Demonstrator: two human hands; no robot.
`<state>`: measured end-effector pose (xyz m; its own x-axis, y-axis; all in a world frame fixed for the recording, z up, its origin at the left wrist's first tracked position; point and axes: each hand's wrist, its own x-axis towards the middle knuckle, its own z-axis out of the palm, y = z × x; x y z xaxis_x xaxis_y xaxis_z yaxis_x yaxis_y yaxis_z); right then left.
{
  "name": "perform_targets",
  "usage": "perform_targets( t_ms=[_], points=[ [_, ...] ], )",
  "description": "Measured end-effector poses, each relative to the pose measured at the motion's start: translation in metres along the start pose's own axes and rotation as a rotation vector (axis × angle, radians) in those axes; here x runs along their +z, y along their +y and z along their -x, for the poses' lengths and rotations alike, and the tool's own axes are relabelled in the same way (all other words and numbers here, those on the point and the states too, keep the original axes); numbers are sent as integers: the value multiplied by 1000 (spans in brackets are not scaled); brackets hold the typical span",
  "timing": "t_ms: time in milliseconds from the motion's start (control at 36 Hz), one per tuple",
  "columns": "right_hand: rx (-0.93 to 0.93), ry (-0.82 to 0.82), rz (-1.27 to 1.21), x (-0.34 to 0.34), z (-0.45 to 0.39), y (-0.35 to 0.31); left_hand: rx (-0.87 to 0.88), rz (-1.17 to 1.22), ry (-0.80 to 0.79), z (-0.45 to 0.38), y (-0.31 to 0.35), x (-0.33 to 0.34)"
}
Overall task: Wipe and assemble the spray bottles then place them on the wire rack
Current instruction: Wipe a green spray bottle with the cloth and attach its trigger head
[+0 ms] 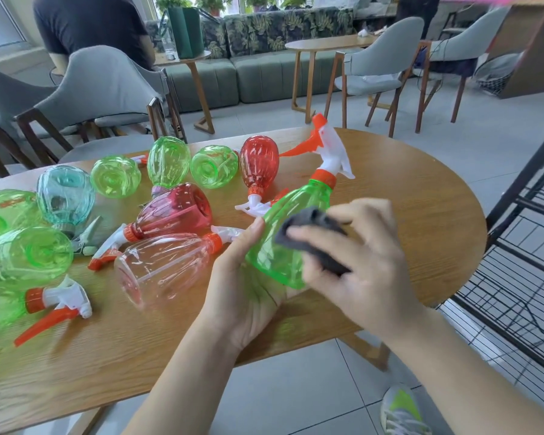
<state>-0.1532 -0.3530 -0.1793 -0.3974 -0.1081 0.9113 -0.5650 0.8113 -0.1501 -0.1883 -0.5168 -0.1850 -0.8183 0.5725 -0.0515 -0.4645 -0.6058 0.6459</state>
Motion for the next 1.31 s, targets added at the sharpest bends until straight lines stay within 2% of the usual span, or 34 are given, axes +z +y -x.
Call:
perform_targets(
  t_ms=[111, 167, 306, 444, 528, 639, 778, 889, 1028, 1111, 1194, 1250, 1306],
  points=[
    [230, 65, -41, -5, -6, 20, -27, 0, -16, 0, -3, 0],
    [287, 62, -95, -5, -4, 22, -39, 3, -16, 0, -4, -1],
    [266, 48, -198, -1, 2, 8, -14, -7, -56, 1, -3, -3],
    [189, 30, -155, -1, 1, 10, 11, -68, -90, 1, -2, -3],
    [247, 51, -124, -1, -1, 16, 6, -89, -35, 0, -5, -2],
    [332, 30, -209, -1, 2, 13, 8, -97, 0, 0, -6, 0],
    [147, -45, -198, 5, 7, -11, 17, -65, 30, -1, -5, 1],
    [-53, -107, -105, 9, 10, -21, -81, -20, 3, 3, -2, -2],
    [-111, -98, -46, 7, 9, -14, -56, -13, 13, 2, -2, -2],
    [-33, -24, -49, 3, 5, -2, 4, -40, 16, -1, -2, 2],
    [162, 41, -78, 1, 0, 13, 20, -73, 20, -2, -3, 2],
    [303, 51, -146, -1, -1, 20, 2, -72, 3, -1, -4, 1],
    [355, 38, -176, -2, 1, 21, -4, -76, -16, -1, -5, 1]
  ],
)
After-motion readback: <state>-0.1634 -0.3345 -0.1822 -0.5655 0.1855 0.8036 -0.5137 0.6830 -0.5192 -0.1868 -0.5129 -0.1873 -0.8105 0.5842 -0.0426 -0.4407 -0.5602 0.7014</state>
